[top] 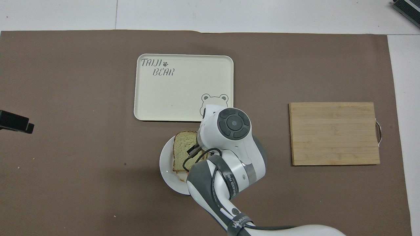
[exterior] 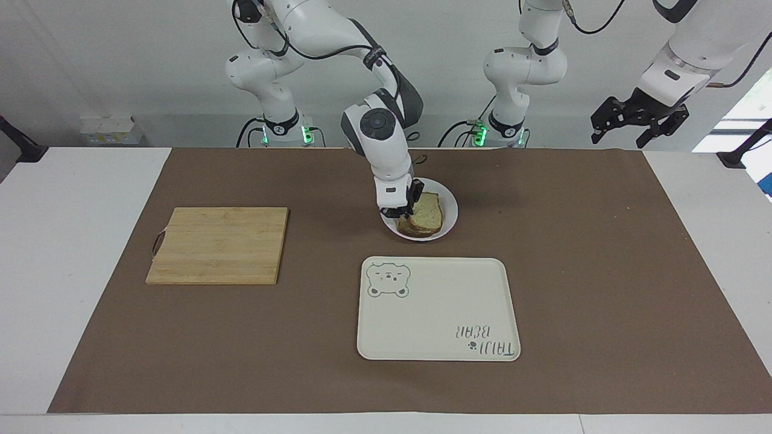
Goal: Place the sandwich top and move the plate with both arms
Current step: 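Lay the bread onto the egg and open the right gripper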
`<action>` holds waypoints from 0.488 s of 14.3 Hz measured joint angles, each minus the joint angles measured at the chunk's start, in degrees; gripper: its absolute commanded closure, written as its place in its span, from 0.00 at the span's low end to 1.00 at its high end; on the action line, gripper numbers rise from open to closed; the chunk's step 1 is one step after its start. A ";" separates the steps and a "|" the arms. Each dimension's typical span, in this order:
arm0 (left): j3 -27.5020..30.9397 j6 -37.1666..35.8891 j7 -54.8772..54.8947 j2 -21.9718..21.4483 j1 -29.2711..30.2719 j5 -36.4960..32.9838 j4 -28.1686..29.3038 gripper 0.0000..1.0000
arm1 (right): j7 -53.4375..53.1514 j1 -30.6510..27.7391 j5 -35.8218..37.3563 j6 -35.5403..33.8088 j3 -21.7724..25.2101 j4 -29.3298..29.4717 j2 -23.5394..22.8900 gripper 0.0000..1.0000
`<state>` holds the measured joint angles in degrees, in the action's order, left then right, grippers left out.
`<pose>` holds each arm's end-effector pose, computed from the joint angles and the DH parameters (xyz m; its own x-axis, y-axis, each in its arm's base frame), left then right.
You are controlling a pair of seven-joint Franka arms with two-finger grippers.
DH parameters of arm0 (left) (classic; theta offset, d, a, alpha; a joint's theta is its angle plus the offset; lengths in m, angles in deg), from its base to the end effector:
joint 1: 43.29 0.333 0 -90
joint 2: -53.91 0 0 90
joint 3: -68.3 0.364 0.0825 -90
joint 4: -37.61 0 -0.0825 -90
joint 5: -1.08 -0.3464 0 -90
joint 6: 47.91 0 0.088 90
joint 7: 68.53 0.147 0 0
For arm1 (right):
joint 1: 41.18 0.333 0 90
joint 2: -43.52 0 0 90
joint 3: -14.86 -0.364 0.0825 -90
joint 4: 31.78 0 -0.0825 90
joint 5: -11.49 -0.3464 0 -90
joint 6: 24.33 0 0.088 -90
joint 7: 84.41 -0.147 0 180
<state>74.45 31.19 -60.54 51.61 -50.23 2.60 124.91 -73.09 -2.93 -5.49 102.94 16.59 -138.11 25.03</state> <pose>0.4781 -0.0095 0.6571 0.9826 -0.1580 -0.0977 -0.1543 -0.9870 0.0447 0.4871 0.3856 0.3811 0.7919 0.6069 0.0677 0.6051 -0.7647 -0.2216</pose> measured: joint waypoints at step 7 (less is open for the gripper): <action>-0.02 -0.22 0.00 0.00 -0.01 0.00 0.00 0.00 | 0.08 0.05 0.00 0.01 0.07 -0.27 -0.42 0.00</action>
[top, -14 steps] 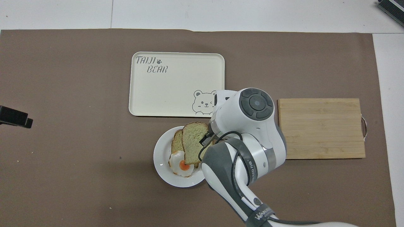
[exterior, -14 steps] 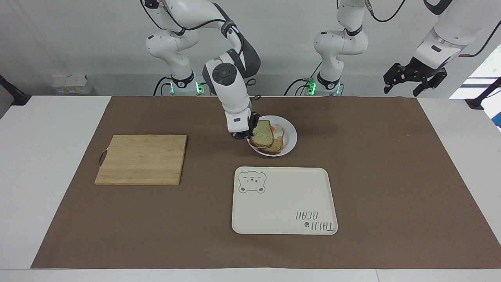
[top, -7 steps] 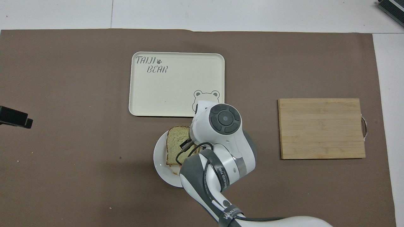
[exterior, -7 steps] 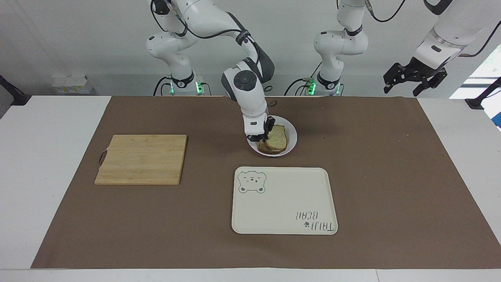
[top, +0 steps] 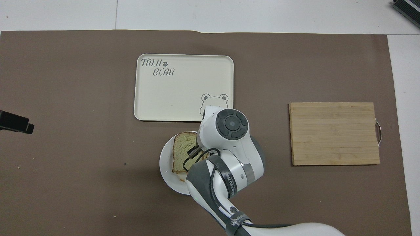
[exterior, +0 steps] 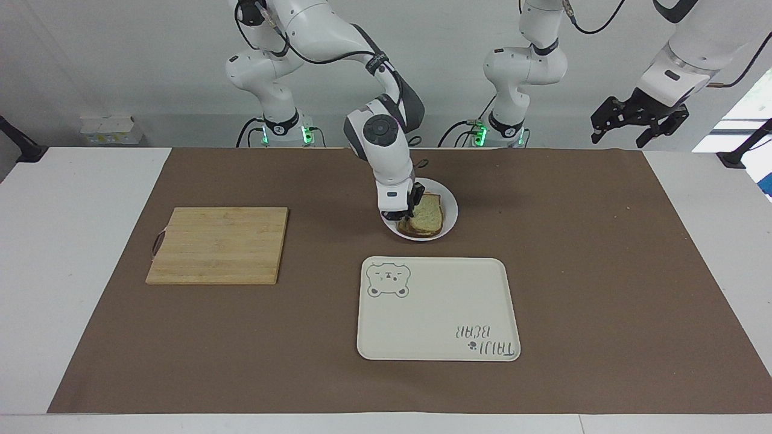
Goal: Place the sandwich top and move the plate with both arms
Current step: 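Lay the bread onto the egg and open the right gripper, then withdraw the right gripper while the left gripper reaches the plate rim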
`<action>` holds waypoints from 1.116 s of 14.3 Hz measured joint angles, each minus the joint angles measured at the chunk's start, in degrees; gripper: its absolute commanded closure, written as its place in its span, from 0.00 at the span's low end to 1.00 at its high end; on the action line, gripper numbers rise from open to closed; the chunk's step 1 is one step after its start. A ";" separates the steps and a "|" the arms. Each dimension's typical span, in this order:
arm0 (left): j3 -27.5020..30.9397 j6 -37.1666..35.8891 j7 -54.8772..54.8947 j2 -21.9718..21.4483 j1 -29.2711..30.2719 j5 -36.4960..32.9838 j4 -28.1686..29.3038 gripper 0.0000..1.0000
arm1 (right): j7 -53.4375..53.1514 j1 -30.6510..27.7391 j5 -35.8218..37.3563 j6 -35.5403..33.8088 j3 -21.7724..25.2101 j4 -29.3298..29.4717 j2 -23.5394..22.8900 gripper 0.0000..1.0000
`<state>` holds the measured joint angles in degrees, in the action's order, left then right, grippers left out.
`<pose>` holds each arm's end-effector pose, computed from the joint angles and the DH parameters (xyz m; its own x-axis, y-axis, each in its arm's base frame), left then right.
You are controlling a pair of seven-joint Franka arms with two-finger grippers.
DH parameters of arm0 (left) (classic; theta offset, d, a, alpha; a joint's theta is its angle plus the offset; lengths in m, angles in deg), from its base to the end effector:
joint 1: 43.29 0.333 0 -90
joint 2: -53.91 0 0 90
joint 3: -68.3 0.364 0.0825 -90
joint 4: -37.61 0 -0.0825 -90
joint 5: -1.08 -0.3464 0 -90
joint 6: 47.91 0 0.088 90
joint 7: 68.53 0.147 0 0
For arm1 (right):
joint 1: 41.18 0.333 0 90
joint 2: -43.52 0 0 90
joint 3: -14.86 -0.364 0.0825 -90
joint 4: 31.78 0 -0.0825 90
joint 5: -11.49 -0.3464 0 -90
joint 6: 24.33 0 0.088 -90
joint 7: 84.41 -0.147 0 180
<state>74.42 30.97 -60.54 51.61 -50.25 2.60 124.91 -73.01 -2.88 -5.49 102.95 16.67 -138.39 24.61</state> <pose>0.4775 -0.0099 0.6568 0.9821 -0.1590 -0.1014 -0.1551 -0.9869 0.0452 0.4865 0.3848 0.3744 0.7919 0.6081 0.0560 0.6037 -0.7659 -0.2212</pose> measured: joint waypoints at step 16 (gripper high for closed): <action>0.15 10.00 0.06 -5.66 0.07 10.47 11.74 0.00 | 0.86 -18.53 0.57 -13.20 1.62 4.27 9.41 0.00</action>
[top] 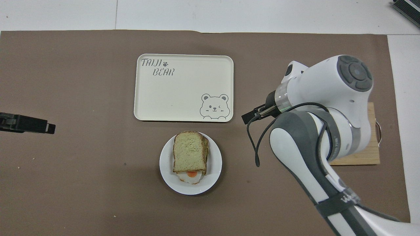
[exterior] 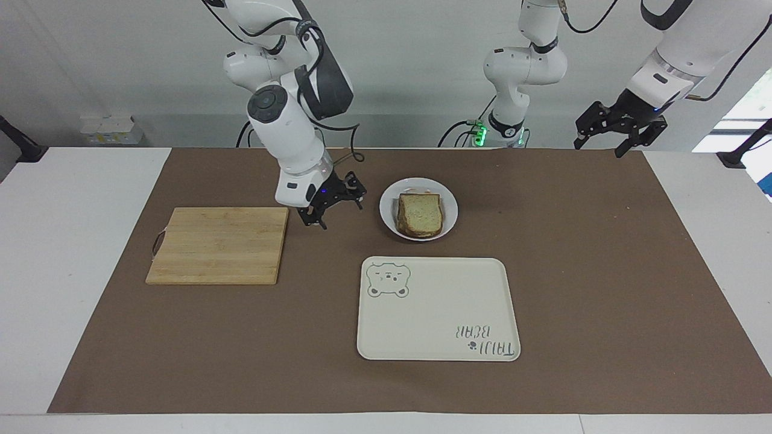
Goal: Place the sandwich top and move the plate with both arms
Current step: 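Withdraw the right gripper while the left gripper reaches the plate rim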
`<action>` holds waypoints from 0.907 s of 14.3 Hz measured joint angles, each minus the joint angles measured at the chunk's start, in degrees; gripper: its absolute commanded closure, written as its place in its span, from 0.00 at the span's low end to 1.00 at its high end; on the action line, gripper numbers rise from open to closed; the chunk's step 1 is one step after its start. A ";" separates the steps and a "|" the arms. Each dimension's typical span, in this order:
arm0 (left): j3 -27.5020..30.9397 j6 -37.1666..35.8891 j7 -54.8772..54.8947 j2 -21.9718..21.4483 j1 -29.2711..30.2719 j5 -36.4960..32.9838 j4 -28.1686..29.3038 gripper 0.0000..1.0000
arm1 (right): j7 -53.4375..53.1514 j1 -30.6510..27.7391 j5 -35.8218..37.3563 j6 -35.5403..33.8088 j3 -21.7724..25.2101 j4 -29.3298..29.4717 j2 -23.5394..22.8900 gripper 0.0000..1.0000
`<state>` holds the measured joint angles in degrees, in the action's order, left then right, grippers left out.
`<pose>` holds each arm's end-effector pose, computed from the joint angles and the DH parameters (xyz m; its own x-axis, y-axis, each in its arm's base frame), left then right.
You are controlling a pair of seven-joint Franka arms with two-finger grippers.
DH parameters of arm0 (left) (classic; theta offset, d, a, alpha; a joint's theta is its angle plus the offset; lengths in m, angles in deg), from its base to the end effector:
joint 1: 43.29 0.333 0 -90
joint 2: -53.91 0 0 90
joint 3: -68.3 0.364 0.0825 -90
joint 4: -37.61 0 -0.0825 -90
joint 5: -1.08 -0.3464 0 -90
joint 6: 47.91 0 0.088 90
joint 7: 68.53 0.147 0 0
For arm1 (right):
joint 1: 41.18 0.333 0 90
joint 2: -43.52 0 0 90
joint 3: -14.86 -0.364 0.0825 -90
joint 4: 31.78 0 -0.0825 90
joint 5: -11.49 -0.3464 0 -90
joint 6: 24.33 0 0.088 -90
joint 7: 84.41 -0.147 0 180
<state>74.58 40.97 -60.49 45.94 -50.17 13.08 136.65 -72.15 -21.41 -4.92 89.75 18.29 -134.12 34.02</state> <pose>0.4614 -0.0317 0.6340 0.9883 -0.1524 -0.0070 -0.1469 -0.9630 0.2259 0.5566 0.1942 0.4863 0.9265 0.3682 0.0782 0.3759 -0.8946 -0.2417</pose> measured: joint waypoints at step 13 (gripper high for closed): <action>0.43 15.98 28.55 -1.09 5.42 42.30 35.49 0.09 | -15.11 -6.69 14.26 -5.48 1.61 2.88 5.23 0.00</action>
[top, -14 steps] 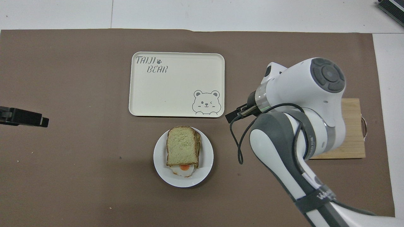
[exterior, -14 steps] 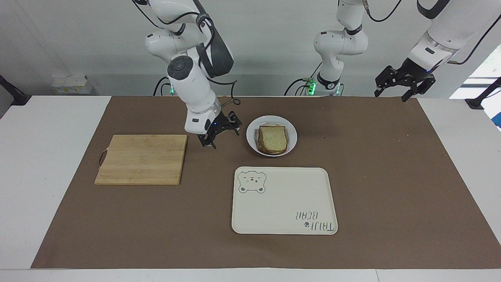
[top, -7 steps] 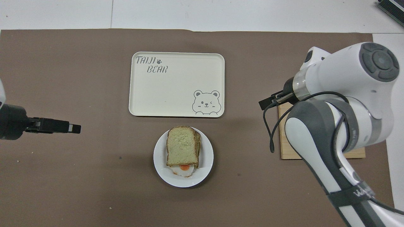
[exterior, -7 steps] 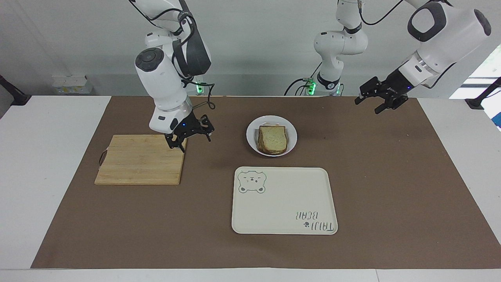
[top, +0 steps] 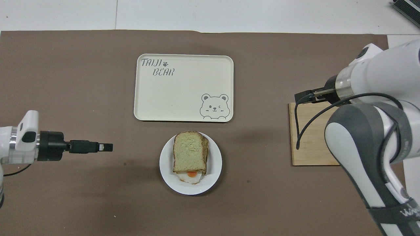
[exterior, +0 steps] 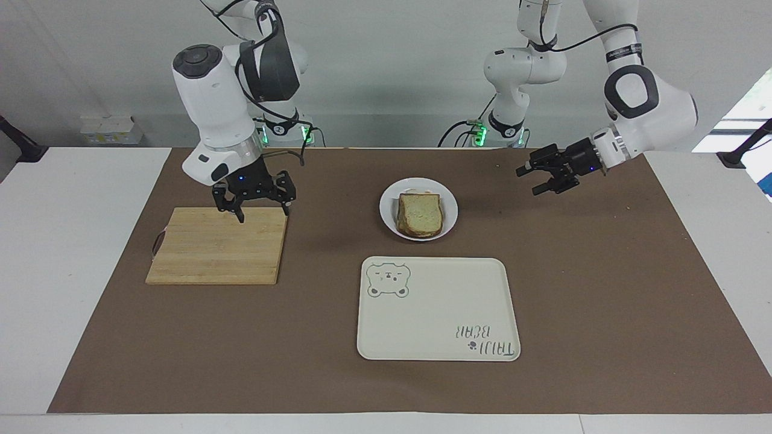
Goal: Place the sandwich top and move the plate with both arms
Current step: 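Withdraw the right gripper while the left gripper reaches the plate rim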
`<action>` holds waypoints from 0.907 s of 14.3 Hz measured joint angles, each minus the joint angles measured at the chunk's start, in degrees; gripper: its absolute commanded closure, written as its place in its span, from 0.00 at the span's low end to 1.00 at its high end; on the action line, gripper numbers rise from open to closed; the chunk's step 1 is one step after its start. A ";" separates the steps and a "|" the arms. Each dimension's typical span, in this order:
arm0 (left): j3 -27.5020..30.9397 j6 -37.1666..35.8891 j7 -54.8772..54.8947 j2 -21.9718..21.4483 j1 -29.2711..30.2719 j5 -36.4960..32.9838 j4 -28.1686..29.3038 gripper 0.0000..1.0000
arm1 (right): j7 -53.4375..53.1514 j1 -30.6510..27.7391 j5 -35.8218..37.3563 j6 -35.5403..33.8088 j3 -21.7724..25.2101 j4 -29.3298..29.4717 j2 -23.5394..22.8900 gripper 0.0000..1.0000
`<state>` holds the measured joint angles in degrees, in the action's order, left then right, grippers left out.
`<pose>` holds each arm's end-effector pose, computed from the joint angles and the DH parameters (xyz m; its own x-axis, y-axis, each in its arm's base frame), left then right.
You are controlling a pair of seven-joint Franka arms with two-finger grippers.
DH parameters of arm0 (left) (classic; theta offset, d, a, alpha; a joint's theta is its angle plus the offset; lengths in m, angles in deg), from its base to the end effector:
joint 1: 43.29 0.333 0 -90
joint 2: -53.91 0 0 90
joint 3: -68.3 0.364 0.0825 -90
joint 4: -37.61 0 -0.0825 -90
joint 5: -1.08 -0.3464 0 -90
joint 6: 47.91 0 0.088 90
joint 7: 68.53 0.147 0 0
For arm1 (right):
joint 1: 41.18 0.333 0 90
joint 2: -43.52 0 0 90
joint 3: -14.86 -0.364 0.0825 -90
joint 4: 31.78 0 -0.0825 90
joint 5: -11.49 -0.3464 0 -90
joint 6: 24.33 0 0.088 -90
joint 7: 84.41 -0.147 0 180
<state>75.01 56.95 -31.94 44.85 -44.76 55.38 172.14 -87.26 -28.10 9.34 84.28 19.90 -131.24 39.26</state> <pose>0.4206 -0.0574 0.4449 0.9949 -0.0908 0.0440 -0.0893 -0.5884 0.8036 0.5592 0.0848 0.5491 0.9934 0.0789 0.0838 0.0819 -0.9961 -0.0341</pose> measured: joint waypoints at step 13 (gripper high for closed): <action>-1.11 4.99 25.07 13.46 -6.26 24.94 8.60 0.43 | -5.44 -10.44 0.17 -14.67 -0.32 5.36 4.82 0.00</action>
<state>73.90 61.94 -6.86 58.31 -51.02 80.32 180.73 -92.70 -38.54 9.52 69.61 19.57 -125.89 44.07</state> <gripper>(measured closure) 0.344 0.000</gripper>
